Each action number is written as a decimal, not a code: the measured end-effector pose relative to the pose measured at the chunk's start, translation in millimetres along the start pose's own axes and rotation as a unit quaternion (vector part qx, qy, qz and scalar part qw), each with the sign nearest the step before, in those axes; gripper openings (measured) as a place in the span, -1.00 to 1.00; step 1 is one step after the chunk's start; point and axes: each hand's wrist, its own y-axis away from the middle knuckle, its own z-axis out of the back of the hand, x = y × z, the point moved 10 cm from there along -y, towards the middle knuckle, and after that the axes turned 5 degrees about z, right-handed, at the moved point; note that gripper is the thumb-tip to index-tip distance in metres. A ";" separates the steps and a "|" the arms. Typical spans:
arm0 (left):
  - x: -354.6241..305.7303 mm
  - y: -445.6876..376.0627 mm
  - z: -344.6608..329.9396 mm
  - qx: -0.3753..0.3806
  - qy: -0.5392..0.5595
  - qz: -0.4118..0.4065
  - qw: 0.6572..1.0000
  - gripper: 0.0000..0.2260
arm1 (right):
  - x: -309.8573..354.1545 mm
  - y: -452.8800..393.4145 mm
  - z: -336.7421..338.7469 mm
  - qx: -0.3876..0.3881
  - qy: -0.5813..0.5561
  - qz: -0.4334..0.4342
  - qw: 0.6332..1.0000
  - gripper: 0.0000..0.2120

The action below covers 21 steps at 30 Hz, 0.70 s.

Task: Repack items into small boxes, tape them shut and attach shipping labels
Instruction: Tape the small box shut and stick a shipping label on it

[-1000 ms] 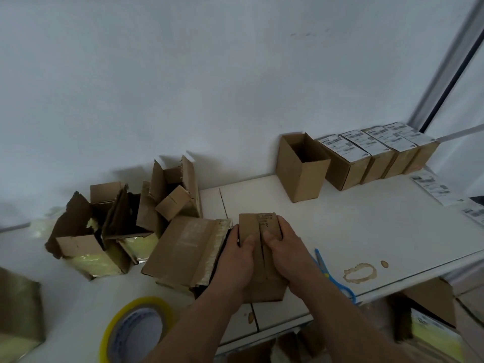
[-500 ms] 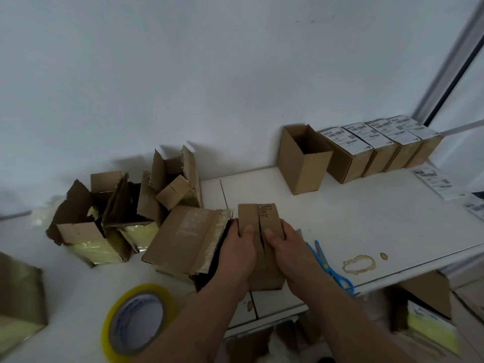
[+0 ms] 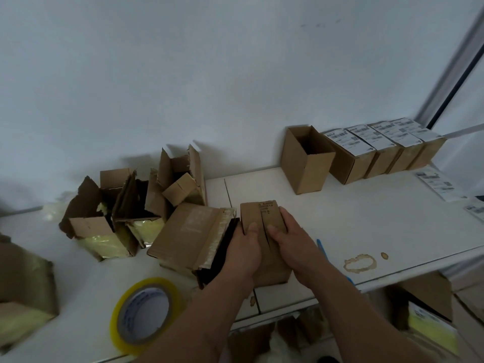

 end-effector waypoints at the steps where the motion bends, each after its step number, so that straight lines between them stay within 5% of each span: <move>1: -1.8 0.5 0.3 -0.003 -0.007 -0.007 1.000 -0.67 | 3.7 0.5 0.0 -0.003 0.007 0.008 1.000 -0.66; 6: -9.3 11.2 3.4 0.010 0.007 0.008 1.000 -0.71 | 16.3 5.1 7.4 -0.030 0.049 0.031 0.998 -0.65; 13: -33.8 50.2 39.5 0.023 -0.184 -0.083 0.979 -0.74 | 45.4 17.5 16.5 -0.080 0.199 0.077 0.974 -0.54; 16: -43.9 73.8 62.3 0.004 -0.311 -0.148 0.939 -0.83 | 62.2 22.7 19.7 -0.115 0.273 0.127 0.946 -0.60; 21: -56.9 118.2 122.0 -0.103 -0.518 -0.233 0.817 -0.78 | 98.2 51.9 -5.6 -0.104 0.403 0.256 0.872 -0.72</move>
